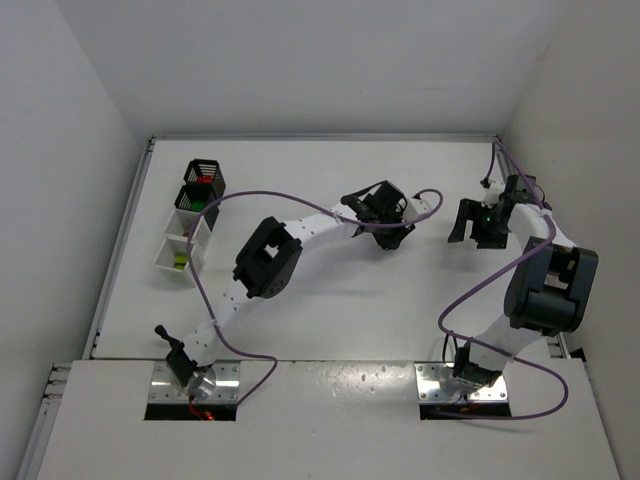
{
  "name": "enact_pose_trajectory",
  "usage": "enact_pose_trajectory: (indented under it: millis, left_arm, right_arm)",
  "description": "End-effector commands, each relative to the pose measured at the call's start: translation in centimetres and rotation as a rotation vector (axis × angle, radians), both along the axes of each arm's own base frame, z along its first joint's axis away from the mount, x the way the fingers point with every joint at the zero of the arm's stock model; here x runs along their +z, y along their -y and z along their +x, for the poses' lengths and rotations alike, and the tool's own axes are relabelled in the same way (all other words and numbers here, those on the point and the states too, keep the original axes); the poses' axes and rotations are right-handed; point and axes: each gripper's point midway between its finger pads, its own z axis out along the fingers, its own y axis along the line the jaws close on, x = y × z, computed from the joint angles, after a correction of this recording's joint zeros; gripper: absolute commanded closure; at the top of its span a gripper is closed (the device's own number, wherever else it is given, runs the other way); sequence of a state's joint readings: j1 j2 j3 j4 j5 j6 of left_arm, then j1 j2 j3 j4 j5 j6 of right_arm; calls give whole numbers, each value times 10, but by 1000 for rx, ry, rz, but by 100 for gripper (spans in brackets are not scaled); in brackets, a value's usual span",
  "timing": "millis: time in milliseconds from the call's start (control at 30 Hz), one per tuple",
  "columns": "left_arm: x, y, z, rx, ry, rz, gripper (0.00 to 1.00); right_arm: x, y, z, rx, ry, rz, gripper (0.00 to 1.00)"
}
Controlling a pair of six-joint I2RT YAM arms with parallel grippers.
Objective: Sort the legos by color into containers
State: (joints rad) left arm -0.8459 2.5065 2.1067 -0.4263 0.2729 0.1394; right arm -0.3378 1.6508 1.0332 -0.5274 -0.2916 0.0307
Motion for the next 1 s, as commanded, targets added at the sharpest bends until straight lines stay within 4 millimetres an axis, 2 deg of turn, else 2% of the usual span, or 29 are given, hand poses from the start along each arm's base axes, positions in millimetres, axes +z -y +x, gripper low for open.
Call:
enact_pose_trajectory:
  millis: [0, 233, 267, 467, 533, 633, 667, 767, 800, 867, 900, 933, 967]
  left_arm:
    - [-38, -7, -17, -1, -78, 69, 73]
    - [-38, -9, -20, -15, -84, 76, 93]
    - [-42, -12, -23, -15, -92, 85, 95]
    - [-21, -29, -23, -3, -88, 87, 100]
    - [0, -37, -12, 19, -68, 63, 100]
    - [26, -39, -8, 39, -57, 23, 100]
    - [44, -44, -3, 51, -37, 2, 100]
    - [73, -56, 3, 80, -17, -32, 100]
    - [93, -65, 3, 92, 2, -50, 100]
    - [111, -79, 4, 110, 18, -67, 100]
    - [111, -97, 8, 139, 11, -58, 100]
    - [137, -108, 10, 157, 44, -90, 100]
    - [145, -119, 13, 185, 45, -101, 100]
  right_arm:
    - [10, 2, 11, -6, 37, 6, 17]
    - [7, 1, 8, -6, 28, 9, 17]
    - [7, 1, 8, -6, 28, 9, 17]
    - [5, -1, 8, -1, 31, 18, 17]
    - [9, -3, 8, 3, 43, 25, 17]
    - [10, -9, 10, 31, 52, 40, 18]
    - [10, -11, 10, 48, 58, 41, 19]
    - [13, -14, 11, 79, 71, 28, 21]
    - [12, -14, 11, 79, 58, 33, 21]
    - [15, -15, 17, 110, 68, 20, 22]
    - [14, -14, 19, 110, 67, 21, 22]
    - [18, -16, 23, 119, 77, 18, 22]
    - [17, -20, 26, 141, 79, 22, 23]
